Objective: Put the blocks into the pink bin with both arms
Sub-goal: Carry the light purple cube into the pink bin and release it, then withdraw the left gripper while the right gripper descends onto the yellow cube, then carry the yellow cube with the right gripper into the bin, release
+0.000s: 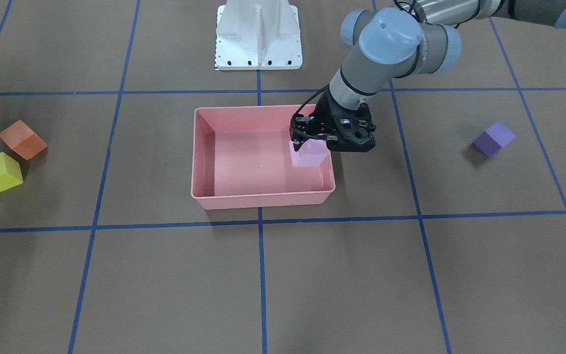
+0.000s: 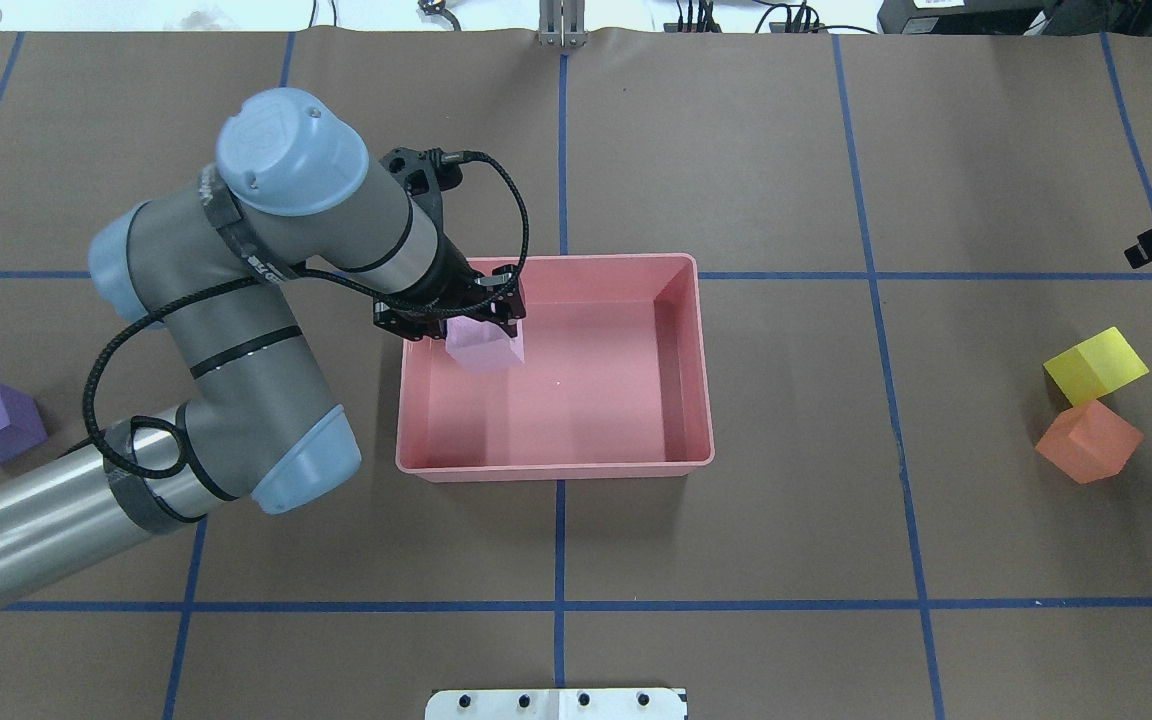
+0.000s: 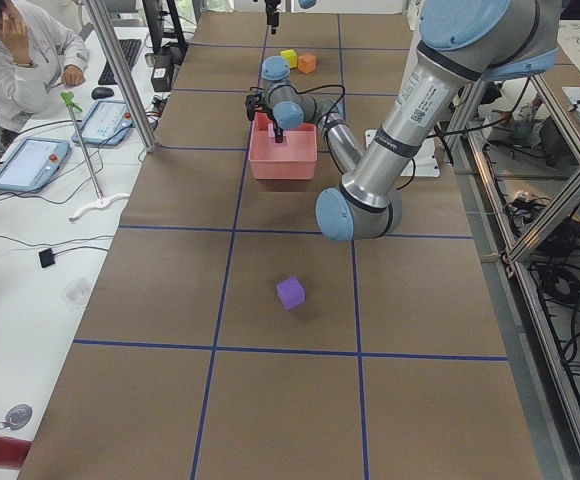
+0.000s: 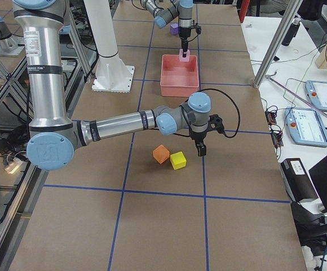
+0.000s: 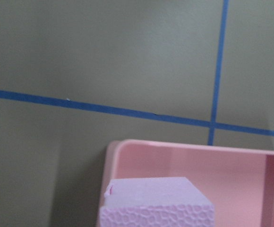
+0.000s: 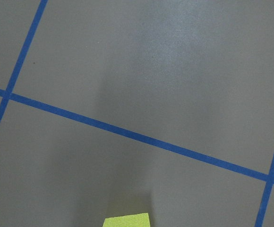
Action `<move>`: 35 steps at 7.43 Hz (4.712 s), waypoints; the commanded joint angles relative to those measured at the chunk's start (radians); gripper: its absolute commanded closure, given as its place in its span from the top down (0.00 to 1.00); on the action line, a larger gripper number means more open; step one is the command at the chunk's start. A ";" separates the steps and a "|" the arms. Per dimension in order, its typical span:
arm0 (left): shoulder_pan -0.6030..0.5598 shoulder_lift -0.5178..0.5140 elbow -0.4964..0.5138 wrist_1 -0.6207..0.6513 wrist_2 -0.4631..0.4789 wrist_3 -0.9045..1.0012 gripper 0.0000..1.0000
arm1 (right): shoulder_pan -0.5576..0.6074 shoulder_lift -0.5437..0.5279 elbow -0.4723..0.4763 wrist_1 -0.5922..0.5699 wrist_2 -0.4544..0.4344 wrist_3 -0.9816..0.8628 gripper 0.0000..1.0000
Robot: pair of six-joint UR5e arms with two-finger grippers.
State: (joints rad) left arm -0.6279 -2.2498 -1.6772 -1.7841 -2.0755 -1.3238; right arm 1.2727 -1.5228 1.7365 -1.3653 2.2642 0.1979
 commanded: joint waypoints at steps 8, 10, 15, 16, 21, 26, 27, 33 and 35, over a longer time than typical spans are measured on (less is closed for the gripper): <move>-0.357 0.258 -0.246 0.522 -0.133 0.922 1.00 | -0.085 -0.049 -0.014 0.070 -0.005 -0.002 1.00; -0.513 0.396 -0.231 0.506 -0.138 1.253 1.00 | -0.087 -0.071 -0.017 0.074 -0.003 0.075 1.00; -0.599 0.446 -0.207 0.506 -0.140 1.408 1.00 | -0.188 -0.138 -0.104 0.360 -0.084 0.210 1.00; -0.599 0.446 -0.207 0.506 -0.140 1.407 1.00 | -0.203 -0.139 -0.139 0.408 -0.086 0.219 1.00; -0.601 0.449 -0.216 0.506 -0.160 1.401 1.00 | -0.268 -0.142 -0.141 0.413 -0.117 0.242 0.63; -0.751 0.553 -0.133 0.488 -0.149 1.410 1.00 | -0.239 0.023 -0.091 0.204 -0.057 0.249 0.00; -0.762 0.567 -0.116 0.421 -0.155 1.410 1.00 | -0.239 0.095 -0.019 0.051 -0.057 0.268 0.00; -0.756 0.559 -0.104 0.410 -0.160 1.397 1.00 | -0.543 0.507 0.109 -0.228 -0.179 0.907 0.00; -0.756 0.562 -0.093 0.393 -0.160 1.397 1.00 | -0.651 0.599 0.077 -0.274 -0.295 0.995 0.00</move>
State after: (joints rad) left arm -1.3840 -1.6894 -1.7769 -1.3821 -2.2350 0.0743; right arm 0.6932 -0.9832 1.8340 -1.6168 2.0439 1.1269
